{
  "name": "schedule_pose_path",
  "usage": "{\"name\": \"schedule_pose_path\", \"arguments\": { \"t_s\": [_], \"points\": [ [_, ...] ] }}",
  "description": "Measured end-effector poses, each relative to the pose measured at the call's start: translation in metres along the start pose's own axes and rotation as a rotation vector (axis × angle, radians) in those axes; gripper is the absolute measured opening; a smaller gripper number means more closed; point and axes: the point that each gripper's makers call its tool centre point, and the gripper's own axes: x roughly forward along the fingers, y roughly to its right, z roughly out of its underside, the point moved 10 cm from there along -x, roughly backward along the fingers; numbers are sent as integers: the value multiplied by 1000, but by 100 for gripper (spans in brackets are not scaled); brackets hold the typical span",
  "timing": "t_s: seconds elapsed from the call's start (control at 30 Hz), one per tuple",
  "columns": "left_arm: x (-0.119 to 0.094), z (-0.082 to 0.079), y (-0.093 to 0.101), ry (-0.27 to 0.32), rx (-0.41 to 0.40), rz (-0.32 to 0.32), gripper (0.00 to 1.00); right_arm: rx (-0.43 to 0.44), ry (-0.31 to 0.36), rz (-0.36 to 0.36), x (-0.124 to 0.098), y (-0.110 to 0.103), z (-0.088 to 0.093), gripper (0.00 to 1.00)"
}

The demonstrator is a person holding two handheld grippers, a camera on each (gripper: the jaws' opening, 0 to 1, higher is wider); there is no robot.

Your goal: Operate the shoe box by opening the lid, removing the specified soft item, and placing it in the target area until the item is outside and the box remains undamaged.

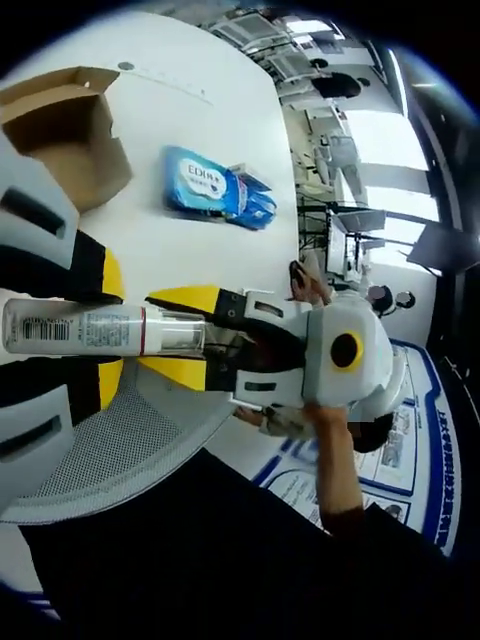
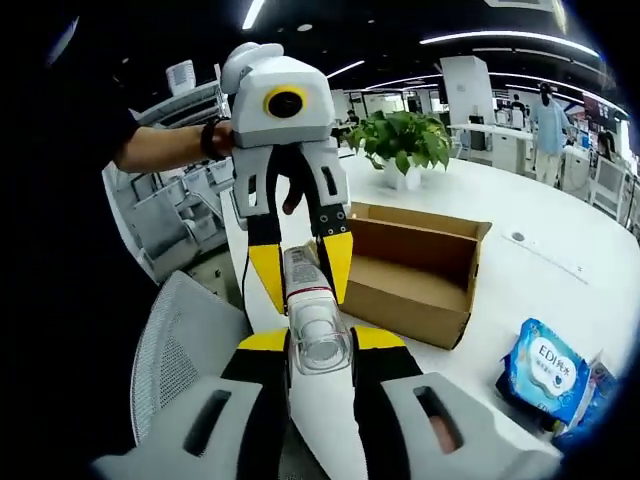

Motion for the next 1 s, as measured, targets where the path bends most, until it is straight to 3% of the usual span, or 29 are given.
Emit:
{"name": "schedule_pose_path", "arguments": {
  "t_s": [0.53,0.77,1.0],
  "points": [
    [8,6,-3,-9,-14,2,23,85,16,22,4,-4,6,18],
    [4,8,-8,18,-20,-26,24,114,37,39,1,-2,7,18],
    [-7,14,-10,73,-58,-94,24,155,54,74,-11,4,13,18]
  ]
}}
